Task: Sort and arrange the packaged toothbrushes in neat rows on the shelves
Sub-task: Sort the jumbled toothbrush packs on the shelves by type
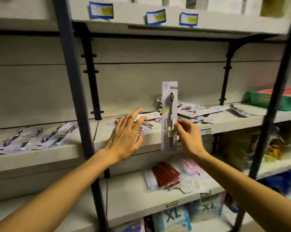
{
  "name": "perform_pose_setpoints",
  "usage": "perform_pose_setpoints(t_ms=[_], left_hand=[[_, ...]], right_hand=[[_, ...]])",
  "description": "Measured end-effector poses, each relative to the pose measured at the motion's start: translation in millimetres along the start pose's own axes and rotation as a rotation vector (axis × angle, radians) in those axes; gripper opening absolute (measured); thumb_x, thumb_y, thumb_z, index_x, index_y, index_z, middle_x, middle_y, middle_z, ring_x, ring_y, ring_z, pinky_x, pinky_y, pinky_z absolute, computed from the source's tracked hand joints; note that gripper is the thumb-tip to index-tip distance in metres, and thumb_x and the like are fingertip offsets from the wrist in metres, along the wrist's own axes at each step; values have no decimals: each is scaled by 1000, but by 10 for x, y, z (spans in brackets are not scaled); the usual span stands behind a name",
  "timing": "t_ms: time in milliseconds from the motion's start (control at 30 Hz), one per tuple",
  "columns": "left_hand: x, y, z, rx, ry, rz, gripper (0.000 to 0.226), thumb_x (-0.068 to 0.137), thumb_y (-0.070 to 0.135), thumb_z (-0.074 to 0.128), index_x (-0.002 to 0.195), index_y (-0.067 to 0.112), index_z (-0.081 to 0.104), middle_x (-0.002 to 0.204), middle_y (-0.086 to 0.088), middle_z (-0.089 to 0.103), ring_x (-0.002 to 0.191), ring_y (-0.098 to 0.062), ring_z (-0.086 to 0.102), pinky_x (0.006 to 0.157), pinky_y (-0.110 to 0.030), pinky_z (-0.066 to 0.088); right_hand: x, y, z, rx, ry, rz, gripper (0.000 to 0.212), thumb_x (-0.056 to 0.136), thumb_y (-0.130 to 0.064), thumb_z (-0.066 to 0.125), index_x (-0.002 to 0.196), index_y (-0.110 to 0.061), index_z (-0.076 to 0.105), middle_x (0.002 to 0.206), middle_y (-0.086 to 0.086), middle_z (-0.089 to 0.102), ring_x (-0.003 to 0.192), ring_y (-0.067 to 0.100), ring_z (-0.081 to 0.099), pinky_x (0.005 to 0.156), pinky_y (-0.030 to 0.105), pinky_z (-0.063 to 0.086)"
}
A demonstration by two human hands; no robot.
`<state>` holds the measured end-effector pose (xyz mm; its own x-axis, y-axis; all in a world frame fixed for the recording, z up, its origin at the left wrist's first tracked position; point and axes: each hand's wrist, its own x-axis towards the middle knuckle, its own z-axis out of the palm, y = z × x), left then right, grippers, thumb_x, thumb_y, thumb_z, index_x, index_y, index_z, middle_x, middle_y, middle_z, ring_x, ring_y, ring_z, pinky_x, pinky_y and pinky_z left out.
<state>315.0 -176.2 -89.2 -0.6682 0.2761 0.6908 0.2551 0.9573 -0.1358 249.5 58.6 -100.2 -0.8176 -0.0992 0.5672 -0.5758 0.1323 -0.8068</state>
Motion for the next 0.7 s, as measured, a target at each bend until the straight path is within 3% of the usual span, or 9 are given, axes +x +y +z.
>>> perform_pose_setpoints(t_ms=[100, 167, 267, 433, 533, 700], left_hand=[[344, 511, 269, -16, -113, -29, 62, 89, 34, 58, 146, 18, 40, 160, -8, 24, 140, -28, 36, 115, -43, 32], [586, 778, 431, 6, -186, -1, 61, 91, 39, 53, 147, 19, 38, 162, -9, 21, 143, -28, 31, 116, -42, 28], [946, 1116, 665, -1, -238, 21, 61, 93, 41, 50, 148, 20, 35, 164, -8, 17, 146, -29, 26, 118, -41, 21], [1507, 1543, 1025, -48, -216, 58, 61, 93, 39, 52, 148, 19, 35, 164, -7, 15, 147, -26, 23, 117, -38, 21], [1804, 1676, 1282, -23, -229, 91, 60, 93, 39, 51, 148, 20, 35, 164, -6, 16, 145, -27, 27, 116, -39, 22], [2333, 1688, 1731, 42, -317, 122, 60, 93, 44, 50, 146, 20, 38, 164, -10, 16, 142, -30, 30, 113, -42, 27]], right_hand=[[111, 293, -581, 5, 88, 91, 24, 98, -15, 55, 88, -24, 74, 87, 6, 75, 79, 32, 69, 69, 59, 57], [220, 452, -924, 31, 148, 162, 22, 97, -15, 57, 88, -29, 72, 87, -2, 74, 79, 24, 70, 71, 50, 59], [433, 709, -1383, 77, 219, 288, 14, 94, -16, 60, 100, -20, 72, 92, 5, 75, 78, 21, 68, 65, 38, 57], [859, 1131, -1974, -32, 241, 330, 17, 90, -15, 57, 88, -20, 73, 86, 7, 75, 65, 19, 65, 62, 37, 55], [1241, 1412, -2269, -132, 208, 329, 17, 90, -18, 57, 96, -17, 73, 89, 8, 76, 73, 24, 69, 70, 44, 60], [1911, 1724, -2637, -214, 203, 319, 16, 90, -13, 59, 82, -18, 72, 89, 9, 74, 77, 23, 66, 79, 44, 57]])
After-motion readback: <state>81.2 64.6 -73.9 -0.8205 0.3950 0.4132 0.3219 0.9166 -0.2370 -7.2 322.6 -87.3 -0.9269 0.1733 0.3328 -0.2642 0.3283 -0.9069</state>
